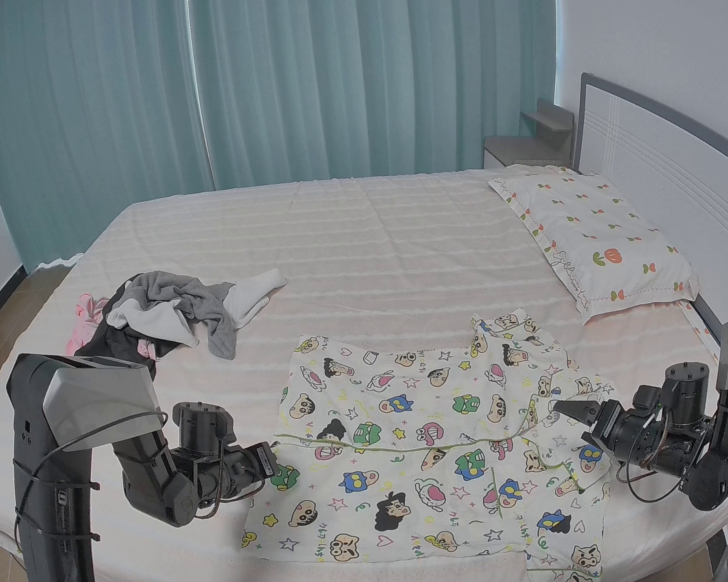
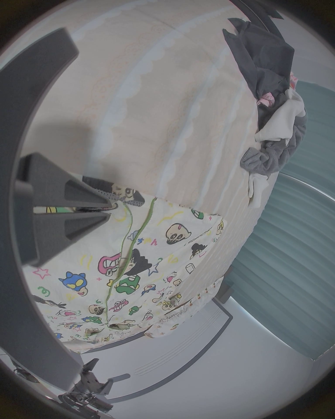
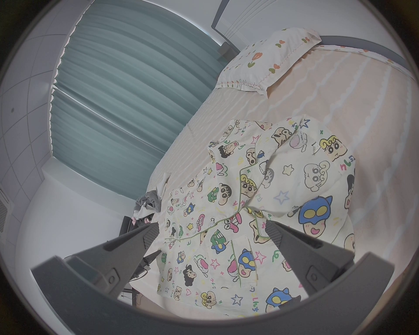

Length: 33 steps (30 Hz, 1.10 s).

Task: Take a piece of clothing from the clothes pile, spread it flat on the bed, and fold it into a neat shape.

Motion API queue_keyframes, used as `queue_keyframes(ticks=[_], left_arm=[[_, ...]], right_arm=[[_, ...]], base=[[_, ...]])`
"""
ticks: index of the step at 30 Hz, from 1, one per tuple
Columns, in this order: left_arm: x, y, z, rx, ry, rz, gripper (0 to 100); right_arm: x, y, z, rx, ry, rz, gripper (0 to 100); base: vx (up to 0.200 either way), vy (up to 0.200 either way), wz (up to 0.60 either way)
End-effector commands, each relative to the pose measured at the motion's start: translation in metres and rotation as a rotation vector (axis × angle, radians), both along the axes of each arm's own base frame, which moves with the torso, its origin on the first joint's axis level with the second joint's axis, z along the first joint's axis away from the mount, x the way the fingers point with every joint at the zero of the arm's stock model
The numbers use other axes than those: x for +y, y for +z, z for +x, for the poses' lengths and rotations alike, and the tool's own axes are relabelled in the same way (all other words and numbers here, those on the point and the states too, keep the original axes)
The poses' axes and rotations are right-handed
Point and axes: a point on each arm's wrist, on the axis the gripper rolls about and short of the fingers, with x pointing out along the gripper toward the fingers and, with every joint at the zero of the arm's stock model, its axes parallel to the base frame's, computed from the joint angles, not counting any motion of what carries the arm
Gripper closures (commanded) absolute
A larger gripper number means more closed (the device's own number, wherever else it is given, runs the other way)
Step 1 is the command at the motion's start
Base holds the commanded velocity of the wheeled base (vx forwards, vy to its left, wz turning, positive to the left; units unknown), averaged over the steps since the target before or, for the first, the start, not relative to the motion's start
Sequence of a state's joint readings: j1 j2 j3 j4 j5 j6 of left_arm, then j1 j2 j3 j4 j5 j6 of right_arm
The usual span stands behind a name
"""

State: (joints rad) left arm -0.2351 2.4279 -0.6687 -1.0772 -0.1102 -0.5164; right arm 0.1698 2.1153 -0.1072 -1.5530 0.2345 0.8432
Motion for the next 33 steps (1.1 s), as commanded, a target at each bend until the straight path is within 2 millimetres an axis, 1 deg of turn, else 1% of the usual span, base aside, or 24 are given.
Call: queue_keyframes(ticks=[1, 11, 15, 16, 20, 23, 26, 27, 29, 30, 31, 33], left_arm=[[0.003, 0.003, 0.006, -0.038, 0.034, 0.007, 100], [0.004, 0.004, 0.011, -0.057, 0.049, 0.006, 100], [0.003, -0.001, 0.013, -0.050, 0.048, 0.010, 100], [0.002, -0.003, 0.015, -0.051, 0.048, 0.010, 0], [0.003, -0.007, 0.016, -0.048, 0.065, 0.021, 0], [0.007, -0.007, 0.014, -0.039, 0.089, 0.025, 0], [0.011, 0.004, 0.010, -0.040, 0.127, -0.014, 0], [0.012, 0.021, 0.003, -0.047, 0.159, -0.064, 0], [0.012, 0.039, -0.009, -0.050, 0.181, -0.116, 0], [0.012, 0.039, -0.009, -0.050, 0.181, -0.116, 0], [0.010, 0.049, -0.026, -0.039, 0.174, -0.122, 0], [0.009, 0.055, -0.043, -0.019, 0.167, -0.127, 0]], right_arm=[[0.000, 0.002, 0.001, -0.019, 0.000, 0.004, 0], [0.000, 0.002, 0.001, -0.017, 0.000, 0.004, 0], [0.000, 0.002, 0.001, -0.019, 0.000, 0.004, 0], [0.000, 0.002, 0.001, -0.019, 0.000, 0.004, 0], [0.000, 0.002, 0.000, -0.020, 0.001, 0.003, 0], [0.000, 0.003, 0.000, -0.023, 0.001, 0.003, 0], [0.000, 0.005, 0.000, -0.032, -0.003, -0.001, 0], [0.000, 0.009, 0.000, -0.052, -0.005, -0.008, 0], [0.000, 0.016, 0.001, -0.093, -0.007, -0.013, 0], [0.000, 0.016, 0.001, -0.093, -0.007, -0.013, 0], [0.001, 0.026, 0.001, -0.142, 0.004, -0.018, 0], [0.003, 0.032, -0.001, -0.172, 0.016, -0.021, 0]], base=[[0.000, 0.000, 0.00], [0.000, 0.000, 0.00], [0.000, 0.000, 0.00], [0.000, 0.000, 0.00], [0.000, 0.000, 0.00], [0.000, 0.000, 0.00], [0.000, 0.000, 0.00], [0.000, 0.000, 0.00], [0.000, 0.000, 0.00], [0.000, 0.000, 0.00], [0.000, 0.000, 0.00], [0.000, 0.000, 0.00]])
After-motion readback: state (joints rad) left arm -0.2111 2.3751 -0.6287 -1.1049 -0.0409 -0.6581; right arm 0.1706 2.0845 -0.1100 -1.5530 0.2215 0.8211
